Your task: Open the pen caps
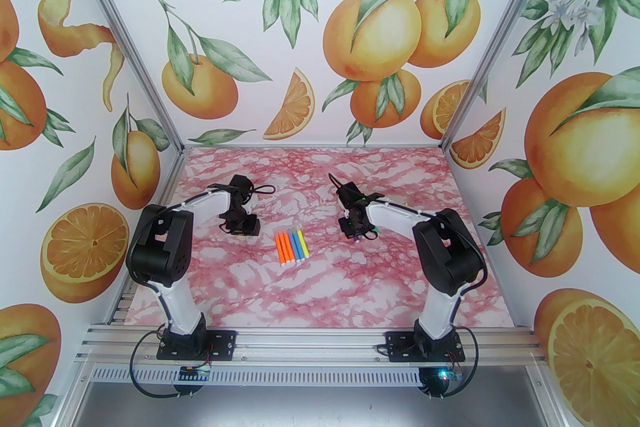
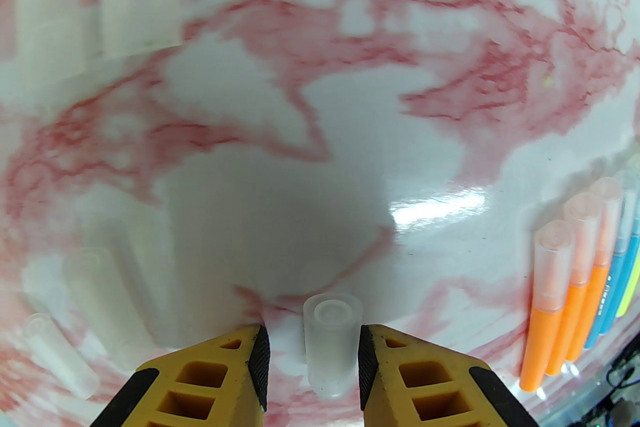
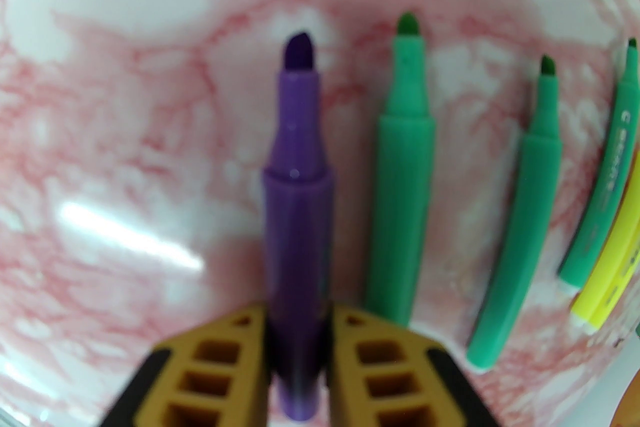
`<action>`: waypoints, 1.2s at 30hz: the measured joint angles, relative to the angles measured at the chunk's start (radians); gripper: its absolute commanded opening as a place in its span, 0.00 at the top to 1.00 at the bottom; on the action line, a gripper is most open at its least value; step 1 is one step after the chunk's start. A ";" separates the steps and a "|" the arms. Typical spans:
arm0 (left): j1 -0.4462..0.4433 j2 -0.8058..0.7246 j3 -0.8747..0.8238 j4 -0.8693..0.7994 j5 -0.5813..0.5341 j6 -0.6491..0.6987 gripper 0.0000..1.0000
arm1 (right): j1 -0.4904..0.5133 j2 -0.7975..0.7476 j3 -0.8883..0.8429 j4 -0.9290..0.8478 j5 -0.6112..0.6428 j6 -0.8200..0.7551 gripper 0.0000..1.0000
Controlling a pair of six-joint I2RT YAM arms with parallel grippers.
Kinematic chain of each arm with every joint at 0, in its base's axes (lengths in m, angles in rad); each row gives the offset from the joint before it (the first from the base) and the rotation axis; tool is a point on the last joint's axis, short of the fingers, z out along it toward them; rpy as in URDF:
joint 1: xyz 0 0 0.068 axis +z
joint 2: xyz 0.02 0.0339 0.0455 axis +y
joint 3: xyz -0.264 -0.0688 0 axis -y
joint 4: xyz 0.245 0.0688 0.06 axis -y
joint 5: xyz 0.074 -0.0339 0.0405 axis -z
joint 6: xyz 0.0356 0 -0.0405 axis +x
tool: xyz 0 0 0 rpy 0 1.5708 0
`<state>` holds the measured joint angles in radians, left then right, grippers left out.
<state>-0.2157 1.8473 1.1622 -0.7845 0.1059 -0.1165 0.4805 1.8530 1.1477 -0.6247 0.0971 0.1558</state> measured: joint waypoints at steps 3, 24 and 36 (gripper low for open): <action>0.007 -0.018 -0.005 0.001 -0.012 0.000 0.56 | -0.004 0.000 -0.003 0.000 -0.003 0.000 0.68; 0.021 -0.405 -0.152 0.187 0.089 -0.047 0.35 | 0.111 -0.209 -0.016 0.061 -0.151 0.013 0.55; 0.051 -0.668 -0.314 0.368 0.111 -0.120 0.23 | 0.257 -0.043 -0.001 0.173 -0.275 0.074 0.55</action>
<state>-0.1642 1.1793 0.8482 -0.4164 0.2165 -0.2367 0.7380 1.8103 1.1465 -0.4519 -0.1783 0.2302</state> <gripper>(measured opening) 0.770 0.453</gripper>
